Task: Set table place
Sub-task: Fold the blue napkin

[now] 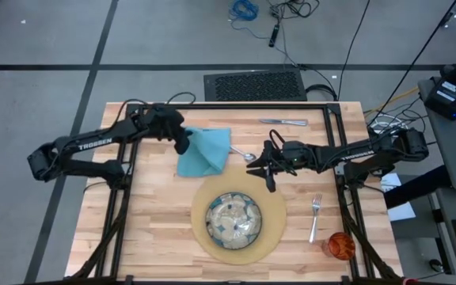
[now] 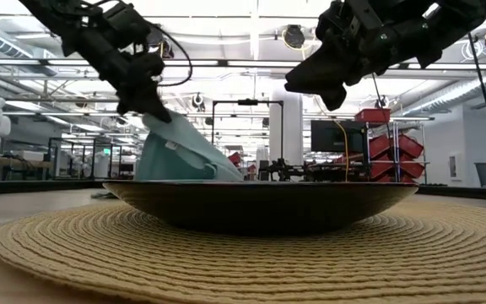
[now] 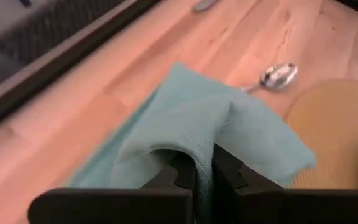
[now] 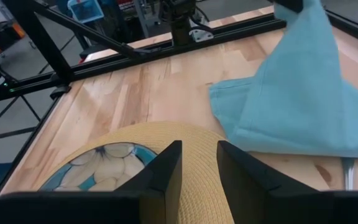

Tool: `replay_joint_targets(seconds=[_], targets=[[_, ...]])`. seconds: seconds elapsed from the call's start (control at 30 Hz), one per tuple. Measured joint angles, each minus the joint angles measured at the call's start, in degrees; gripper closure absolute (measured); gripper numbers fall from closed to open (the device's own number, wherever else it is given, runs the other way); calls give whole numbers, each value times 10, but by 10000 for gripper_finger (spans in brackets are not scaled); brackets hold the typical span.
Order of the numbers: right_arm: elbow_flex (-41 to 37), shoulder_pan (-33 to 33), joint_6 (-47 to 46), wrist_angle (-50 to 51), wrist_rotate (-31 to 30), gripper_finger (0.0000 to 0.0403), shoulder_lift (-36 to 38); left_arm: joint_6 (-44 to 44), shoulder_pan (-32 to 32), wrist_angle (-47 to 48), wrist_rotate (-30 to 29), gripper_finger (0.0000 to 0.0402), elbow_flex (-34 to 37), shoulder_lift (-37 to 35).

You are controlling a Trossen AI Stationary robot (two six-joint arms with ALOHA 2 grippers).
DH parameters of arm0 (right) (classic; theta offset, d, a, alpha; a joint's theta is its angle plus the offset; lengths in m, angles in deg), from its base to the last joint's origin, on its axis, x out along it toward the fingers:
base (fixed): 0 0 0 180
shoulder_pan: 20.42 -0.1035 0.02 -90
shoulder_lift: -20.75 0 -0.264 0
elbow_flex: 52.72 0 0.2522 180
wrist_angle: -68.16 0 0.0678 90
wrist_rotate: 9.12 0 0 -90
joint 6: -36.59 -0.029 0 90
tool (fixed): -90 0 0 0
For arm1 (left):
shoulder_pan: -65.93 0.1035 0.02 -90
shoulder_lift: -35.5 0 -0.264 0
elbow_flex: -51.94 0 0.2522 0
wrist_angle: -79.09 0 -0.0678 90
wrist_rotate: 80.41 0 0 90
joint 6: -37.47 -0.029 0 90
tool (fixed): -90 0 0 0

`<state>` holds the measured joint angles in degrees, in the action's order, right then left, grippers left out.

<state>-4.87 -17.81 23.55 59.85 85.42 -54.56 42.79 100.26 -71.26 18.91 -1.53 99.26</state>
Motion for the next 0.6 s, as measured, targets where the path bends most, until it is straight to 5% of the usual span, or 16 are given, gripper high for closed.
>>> replay_joint_targets(seconds=[0.37,0.6], targets=[[0,4,-2,1,-1,312,0,-92,33,-1,-6,401,-39,112],[0,8,-2,7,-1,312,0,-127,32,-27,-6,401,-85,118]])
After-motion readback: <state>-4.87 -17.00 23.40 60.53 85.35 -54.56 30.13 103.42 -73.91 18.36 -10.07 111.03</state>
